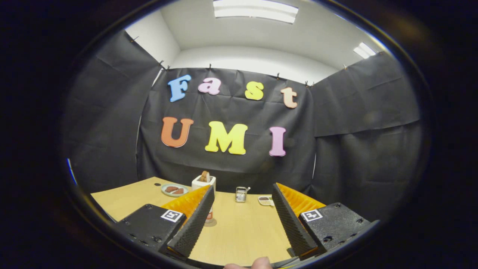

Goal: Take the bottle from table, then pour the juice into the cup, finally place the bottle on the coaster

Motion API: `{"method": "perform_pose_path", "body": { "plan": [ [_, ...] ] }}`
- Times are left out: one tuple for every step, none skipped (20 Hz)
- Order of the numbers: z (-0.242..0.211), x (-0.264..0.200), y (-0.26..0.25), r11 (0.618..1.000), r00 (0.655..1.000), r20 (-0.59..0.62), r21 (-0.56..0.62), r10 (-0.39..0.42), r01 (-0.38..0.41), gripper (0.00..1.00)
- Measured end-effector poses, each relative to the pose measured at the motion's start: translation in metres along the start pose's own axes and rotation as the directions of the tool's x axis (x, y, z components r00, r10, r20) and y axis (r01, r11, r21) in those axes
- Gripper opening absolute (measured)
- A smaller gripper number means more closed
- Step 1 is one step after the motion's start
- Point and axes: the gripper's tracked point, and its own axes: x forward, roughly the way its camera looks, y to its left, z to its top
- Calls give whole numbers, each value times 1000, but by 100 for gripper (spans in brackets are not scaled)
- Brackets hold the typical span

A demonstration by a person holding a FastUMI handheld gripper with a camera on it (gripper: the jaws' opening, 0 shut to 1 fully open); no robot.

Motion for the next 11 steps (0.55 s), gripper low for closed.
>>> {"method": "perform_pose_path", "body": {
  "plan": [
    [1,-1,2,1000,1000,3,-2,4,-4,99],
    [2,-1,4,1000,1000,4,-3,10,-10,99],
    [3,0,5,1000,1000,6,-2,11,-11,99],
    [3,-1,6,1000,1000,7,-2,11,-11,99],
    [3,-1,7,1000,1000,8,-1,12,-12,99],
    [3,0,7,1000,1000,8,1,11,-11,99],
    [3,0,8,1000,1000,8,1,13,-13,99],
    [2,1,9,1000,1000,4,-1,13,-13,99],
    [2,0,9,1000,1000,4,-4,14,-14,99],
    [2,-1,10,1000,1000,3,-6,15,-15,99],
    [2,-1,10,1000,1000,6,-5,15,-15,99]
  ]
}}
